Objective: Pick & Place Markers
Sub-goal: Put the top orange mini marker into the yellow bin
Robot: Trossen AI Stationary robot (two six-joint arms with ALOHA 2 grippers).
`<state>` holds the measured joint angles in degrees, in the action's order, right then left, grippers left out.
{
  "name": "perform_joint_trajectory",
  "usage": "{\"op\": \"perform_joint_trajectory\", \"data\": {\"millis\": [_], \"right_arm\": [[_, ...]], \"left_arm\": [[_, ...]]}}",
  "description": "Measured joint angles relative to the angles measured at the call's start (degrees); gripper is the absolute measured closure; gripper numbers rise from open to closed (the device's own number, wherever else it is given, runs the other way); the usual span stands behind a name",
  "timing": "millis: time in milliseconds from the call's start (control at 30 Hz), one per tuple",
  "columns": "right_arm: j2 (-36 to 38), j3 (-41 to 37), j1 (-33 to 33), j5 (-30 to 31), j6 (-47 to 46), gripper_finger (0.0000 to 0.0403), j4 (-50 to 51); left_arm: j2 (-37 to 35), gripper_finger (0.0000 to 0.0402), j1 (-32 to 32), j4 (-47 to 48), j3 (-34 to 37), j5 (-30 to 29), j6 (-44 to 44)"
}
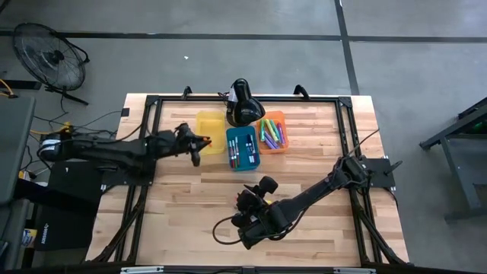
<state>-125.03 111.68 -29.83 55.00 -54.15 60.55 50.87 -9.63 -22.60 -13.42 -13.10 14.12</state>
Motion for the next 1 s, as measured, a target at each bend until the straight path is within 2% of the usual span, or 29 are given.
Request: {"op": "perform_joint_trajectory", "data": {"millis": [133,333,500,800,1000], "right_arm": [[0.0,0.0,0.0,-0.2,0.0,0.0248,0.0],[0.0,0.0,0.0,0.0,0.1,0.0248,-0.2],[0.0,0.0,0.0,-0.1,0.1,0.0248,-0.2],[0.0,0.0,-0.2,-0.3,0.1,0.0249,-0.2],[-0.1,0.0,-0.2,-0.5,0.1,0.0246,0.7]], "left_arm": [[0.1,0.0356,-5.2,12.0,-5.3,3.6,-4.0],[4.3,0.0356,-8.2,26.8,-15.4,4.0,-11.2],[12.2,0.0356,-8.4,37.2,-23.3,2.8,-16.8],[26.5,0.0339,-8.4,45.7,-33.7,1.6,-18.4],[30.7,0.0332,-8.4,49.0,-36.3,1.6,-18.8]]}}
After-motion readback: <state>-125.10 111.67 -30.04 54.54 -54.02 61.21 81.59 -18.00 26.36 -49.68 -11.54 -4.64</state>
